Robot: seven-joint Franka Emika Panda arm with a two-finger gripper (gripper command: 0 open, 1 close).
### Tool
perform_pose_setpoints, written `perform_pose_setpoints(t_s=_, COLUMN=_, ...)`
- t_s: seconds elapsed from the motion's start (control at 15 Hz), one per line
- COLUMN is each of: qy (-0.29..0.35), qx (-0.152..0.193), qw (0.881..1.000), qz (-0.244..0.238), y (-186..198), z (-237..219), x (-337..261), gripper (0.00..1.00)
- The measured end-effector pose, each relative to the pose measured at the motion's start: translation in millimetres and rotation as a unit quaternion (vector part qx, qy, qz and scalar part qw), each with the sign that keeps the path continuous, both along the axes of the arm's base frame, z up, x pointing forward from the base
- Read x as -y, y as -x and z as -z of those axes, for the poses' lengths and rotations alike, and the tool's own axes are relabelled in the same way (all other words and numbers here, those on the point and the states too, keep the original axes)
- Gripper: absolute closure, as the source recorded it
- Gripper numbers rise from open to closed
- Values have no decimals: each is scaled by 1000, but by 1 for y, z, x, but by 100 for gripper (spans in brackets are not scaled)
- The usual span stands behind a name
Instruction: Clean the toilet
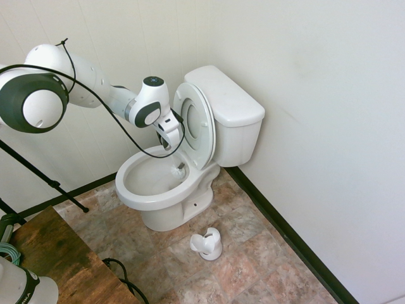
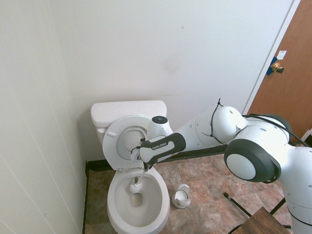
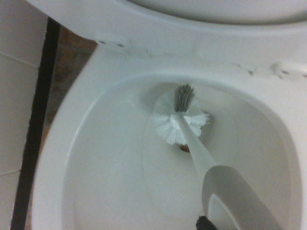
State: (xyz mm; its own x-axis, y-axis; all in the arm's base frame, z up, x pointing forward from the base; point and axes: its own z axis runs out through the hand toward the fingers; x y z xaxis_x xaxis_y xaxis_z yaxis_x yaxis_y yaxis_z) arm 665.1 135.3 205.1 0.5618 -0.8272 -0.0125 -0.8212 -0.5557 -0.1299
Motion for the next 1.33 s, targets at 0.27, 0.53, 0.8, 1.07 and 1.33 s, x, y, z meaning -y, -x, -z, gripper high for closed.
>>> perform_pose_setpoints(t_s=0.27, qy=14, qx=-20, qw=999, qz=-31, y=3, z=-11, x=-33, gripper=100)
perform_pose_setpoints(t_s=0.53, qy=40, qx=-22, qw=997, qz=-59, y=27, z=-72, x=-56, gripper=100)
perform_pose_setpoints(t_s=0.8, qy=45, qx=-5, qw=998, qz=-52, y=75, z=-157, x=-47, gripper=100)
perform_pose_setpoints(t_s=1.07, qy=43, qx=1, qw=999, qz=-7, y=124, z=-197, x=27, gripper=100)
perform_pose_setpoints(t_s=1.33, qy=39, qx=15, qw=998, qz=38, y=153, z=-208, x=94, gripper=100)
